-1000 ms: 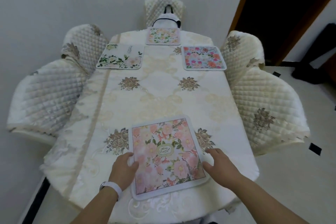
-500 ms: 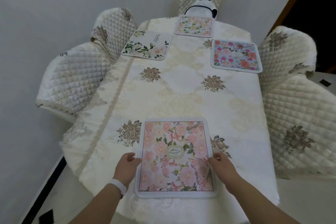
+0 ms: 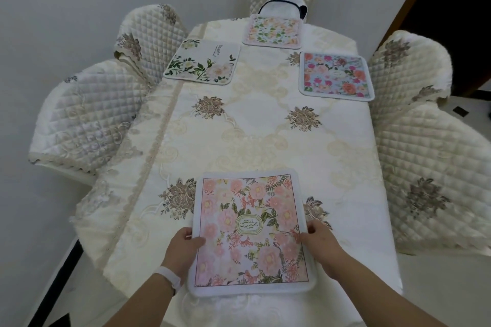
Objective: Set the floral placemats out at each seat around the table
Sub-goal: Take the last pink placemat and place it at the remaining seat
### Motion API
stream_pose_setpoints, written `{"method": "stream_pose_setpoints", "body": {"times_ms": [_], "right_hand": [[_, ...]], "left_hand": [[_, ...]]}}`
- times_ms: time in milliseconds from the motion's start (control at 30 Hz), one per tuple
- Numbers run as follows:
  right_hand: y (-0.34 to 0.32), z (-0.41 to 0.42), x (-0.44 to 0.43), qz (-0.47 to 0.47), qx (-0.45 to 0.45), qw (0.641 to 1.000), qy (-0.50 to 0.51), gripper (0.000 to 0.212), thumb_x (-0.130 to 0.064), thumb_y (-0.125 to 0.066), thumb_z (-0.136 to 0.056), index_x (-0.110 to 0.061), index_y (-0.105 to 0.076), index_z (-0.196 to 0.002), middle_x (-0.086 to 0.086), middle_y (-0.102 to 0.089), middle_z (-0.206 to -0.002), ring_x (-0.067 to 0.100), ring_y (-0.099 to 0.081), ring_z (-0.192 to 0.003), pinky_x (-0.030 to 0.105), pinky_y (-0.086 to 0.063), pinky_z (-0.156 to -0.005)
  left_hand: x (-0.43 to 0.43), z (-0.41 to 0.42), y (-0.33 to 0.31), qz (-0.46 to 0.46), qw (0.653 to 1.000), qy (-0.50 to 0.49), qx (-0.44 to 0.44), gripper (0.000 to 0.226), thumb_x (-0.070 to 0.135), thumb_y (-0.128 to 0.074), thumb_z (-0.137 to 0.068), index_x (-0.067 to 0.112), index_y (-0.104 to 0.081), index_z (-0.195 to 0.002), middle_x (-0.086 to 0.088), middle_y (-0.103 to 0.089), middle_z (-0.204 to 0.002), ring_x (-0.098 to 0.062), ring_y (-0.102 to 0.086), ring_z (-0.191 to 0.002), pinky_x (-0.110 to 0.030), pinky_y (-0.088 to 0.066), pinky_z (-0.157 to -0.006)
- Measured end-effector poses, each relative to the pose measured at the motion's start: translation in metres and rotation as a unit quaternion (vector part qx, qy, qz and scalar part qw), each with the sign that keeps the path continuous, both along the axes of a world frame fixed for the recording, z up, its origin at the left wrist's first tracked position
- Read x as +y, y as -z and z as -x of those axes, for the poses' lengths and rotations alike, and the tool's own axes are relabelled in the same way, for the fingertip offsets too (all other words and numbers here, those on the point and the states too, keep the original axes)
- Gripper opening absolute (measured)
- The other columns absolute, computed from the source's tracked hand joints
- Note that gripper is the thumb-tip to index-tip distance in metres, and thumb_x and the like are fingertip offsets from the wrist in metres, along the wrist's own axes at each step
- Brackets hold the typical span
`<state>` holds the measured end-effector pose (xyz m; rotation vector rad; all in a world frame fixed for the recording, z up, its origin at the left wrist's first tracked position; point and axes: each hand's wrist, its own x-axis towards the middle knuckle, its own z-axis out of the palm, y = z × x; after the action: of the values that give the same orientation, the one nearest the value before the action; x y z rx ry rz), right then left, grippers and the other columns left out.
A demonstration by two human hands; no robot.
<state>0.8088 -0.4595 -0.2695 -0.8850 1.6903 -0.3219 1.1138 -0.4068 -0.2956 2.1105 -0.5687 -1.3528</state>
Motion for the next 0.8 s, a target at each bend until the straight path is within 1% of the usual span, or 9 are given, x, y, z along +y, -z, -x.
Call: {"method": "stream_pose_setpoints", "body": {"times_ms": [67,167,233,333,400,467,533,700,800], "right_hand": [[-0.003,-0.003,0.004,0.011,-0.005,1.000,-0.001,0.011,-0.009,-0.063,-0.088,-0.014,-0.058,-0.097,0.007,-0.068,-0.097,0.024,-0.068,-0.085,0.038,-0.056,-0.072],[-0.010,-0.006,0.008,0.032,-0.004,0.999,0.009,0.010,-0.009,-0.062,-0.089,-0.017,-0.060,-0.096,0.004,-0.069,-0.095,0.020,-0.068,-0.083,0.031,-0.054,-0.066],[-0.015,-0.005,0.011,0.044,-0.002,0.999,0.022,0.011,-0.011,-0.062,-0.089,-0.018,-0.060,-0.097,0.003,-0.070,-0.097,0.020,-0.069,-0.084,0.035,-0.057,-0.070],[-0.027,-0.001,0.016,0.064,-0.004,0.997,0.048,0.012,-0.014,-0.063,-0.089,-0.015,-0.060,-0.100,0.004,-0.070,-0.098,0.021,-0.070,-0.085,0.039,-0.059,-0.074],[-0.038,0.002,0.021,0.081,0.000,0.995,0.065,0.009,-0.015,-0.063,-0.089,-0.015,-0.060,-0.098,0.004,-0.070,-0.096,0.022,-0.069,-0.085,0.039,-0.058,-0.074],[-0.049,0.006,0.026,0.101,-0.002,0.991,0.085,0.006,-0.015,-0.062,-0.090,-0.017,-0.061,-0.096,0.003,-0.070,-0.095,0.021,-0.069,-0.084,0.036,-0.056,-0.070],[-0.061,0.013,0.033,0.120,-0.001,0.987,0.103,0.005,-0.014,-0.062,-0.090,-0.016,-0.061,-0.094,0.004,-0.070,-0.094,0.021,-0.069,-0.083,0.033,-0.055,-0.067],[-0.081,0.044,0.049,0.150,0.015,0.977,0.149,0.005,-0.013,-0.063,-0.090,-0.016,-0.062,-0.093,0.005,-0.070,-0.091,0.023,-0.069,-0.082,0.042,-0.059,-0.074],[-0.091,0.071,0.060,0.162,0.029,0.972,0.170,0.007,-0.012,-0.062,-0.090,-0.018,-0.062,-0.094,0.004,-0.070,-0.092,0.023,-0.069,-0.081,0.039,-0.058,-0.072]], "left_hand": [[0.000,0.003,-0.002,0.013,1.000,0.008,0.004,0.015,0.005,-0.062,-0.088,0.011,-0.058,-0.101,-0.014,-0.067,-0.095,-0.033,-0.066,-0.080,-0.040,-0.054,-0.065],[-0.002,0.004,-0.004,0.033,0.999,0.015,0.004,0.015,0.003,-0.062,-0.088,0.010,-0.058,-0.100,-0.014,-0.067,-0.095,-0.031,-0.066,-0.079,-0.036,-0.052,-0.065],[-0.004,0.003,-0.009,0.053,0.998,0.019,0.011,0.014,0.002,-0.062,-0.087,0.011,-0.059,-0.098,-0.015,-0.067,-0.094,-0.032,-0.065,-0.079,-0.035,-0.051,-0.064],[-0.008,0.003,-0.017,0.077,0.996,0.030,0.022,0.014,0.002,-0.063,-0.087,0.012,-0.059,-0.096,-0.017,-0.067,-0.093,-0.033,-0.065,-0.079,-0.037,-0.052,-0.064],[-0.011,0.005,-0.023,0.094,0.994,0.033,0.034,0.016,0.000,-0.064,-0.086,0.010,-0.059,-0.098,-0.018,-0.067,-0.094,-0.032,-0.065,-0.078,-0.038,-0.052,-0.065],[-0.014,0.009,-0.032,0.110,0.992,0.040,0.047,0.017,-0.002,-0.063,-0.086,0.006,-0.059,-0.101,-0.016,-0.068,-0.094,-0.030,-0.065,-0.079,-0.035,-0.051,-0.064],[-0.018,0.016,-0.043,0.127,0.989,0.052,0.060,0.017,-0.002,-0.062,-0.086,0.006,-0.061,-0.102,-0.014,-0.069,-0.093,-0.032,-0.066,-0.081,-0.037,-0.053,-0.066],[-0.032,0.044,-0.062,0.149,0.981,0.105,0.068,0.017,0.000,-0.064,-0.086,0.006,-0.062,-0.101,-0.016,-0.070,-0.096,-0.036,-0.067,-0.087,-0.051,-0.055,-0.079],[-0.039,0.073,-0.073,0.156,0.974,0.140,0.079,0.017,0.002,-0.064,-0.087,0.008,-0.060,-0.102,-0.016,-0.070,-0.097,-0.037,-0.068,-0.086,-0.053,-0.056,-0.078]]}}
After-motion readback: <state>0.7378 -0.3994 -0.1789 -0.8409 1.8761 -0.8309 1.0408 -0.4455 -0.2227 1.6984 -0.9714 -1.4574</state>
